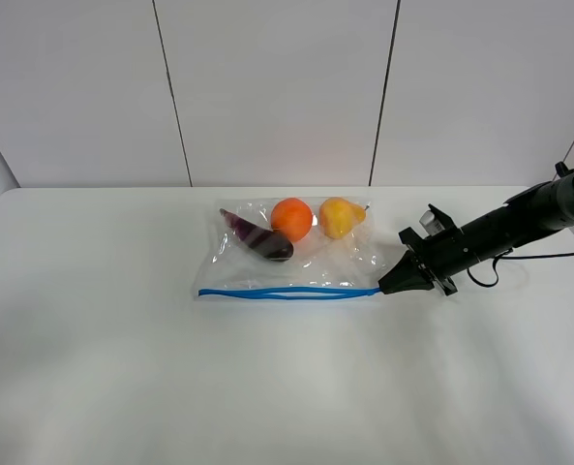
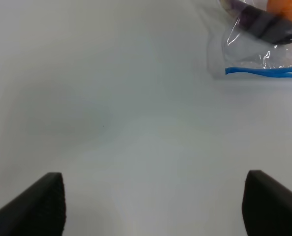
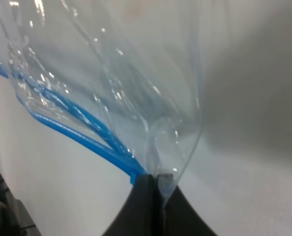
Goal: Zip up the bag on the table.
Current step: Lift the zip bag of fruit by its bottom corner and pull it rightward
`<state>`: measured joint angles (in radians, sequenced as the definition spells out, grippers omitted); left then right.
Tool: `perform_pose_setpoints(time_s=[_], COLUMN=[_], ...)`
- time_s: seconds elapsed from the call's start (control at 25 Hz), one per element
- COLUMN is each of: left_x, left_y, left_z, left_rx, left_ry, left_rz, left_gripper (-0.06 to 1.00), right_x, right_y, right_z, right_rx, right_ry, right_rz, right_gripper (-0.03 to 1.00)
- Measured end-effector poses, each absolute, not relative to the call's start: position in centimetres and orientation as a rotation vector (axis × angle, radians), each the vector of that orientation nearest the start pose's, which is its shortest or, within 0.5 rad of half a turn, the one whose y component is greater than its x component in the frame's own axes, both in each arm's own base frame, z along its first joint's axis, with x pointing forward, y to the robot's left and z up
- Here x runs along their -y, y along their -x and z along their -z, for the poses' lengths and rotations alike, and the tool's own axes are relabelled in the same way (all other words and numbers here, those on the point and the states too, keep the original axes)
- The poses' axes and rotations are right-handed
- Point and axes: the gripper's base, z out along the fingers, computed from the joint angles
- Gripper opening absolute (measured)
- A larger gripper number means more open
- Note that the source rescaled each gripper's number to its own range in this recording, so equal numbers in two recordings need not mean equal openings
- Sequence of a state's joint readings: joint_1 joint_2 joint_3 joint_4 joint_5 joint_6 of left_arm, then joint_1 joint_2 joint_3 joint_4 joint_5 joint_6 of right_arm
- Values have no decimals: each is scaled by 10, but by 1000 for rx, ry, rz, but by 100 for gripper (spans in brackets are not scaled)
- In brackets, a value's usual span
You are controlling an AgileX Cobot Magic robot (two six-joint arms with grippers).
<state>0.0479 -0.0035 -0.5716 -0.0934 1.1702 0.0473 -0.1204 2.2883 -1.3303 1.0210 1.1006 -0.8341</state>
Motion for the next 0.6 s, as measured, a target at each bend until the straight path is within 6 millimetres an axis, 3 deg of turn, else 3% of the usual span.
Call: perform_pose_setpoints(time_s=[0.6], left_x=[9], left_y=[19], left_z=[-288], left_rx=[-2075], left_ry=[-14], left_rz=[53], left_gripper=[93], right_x=[-25], right_y=[-416], right_z=[-104], right_rx=[-2697], right_ry=[127], right_rz=[-1391], right_gripper=[0])
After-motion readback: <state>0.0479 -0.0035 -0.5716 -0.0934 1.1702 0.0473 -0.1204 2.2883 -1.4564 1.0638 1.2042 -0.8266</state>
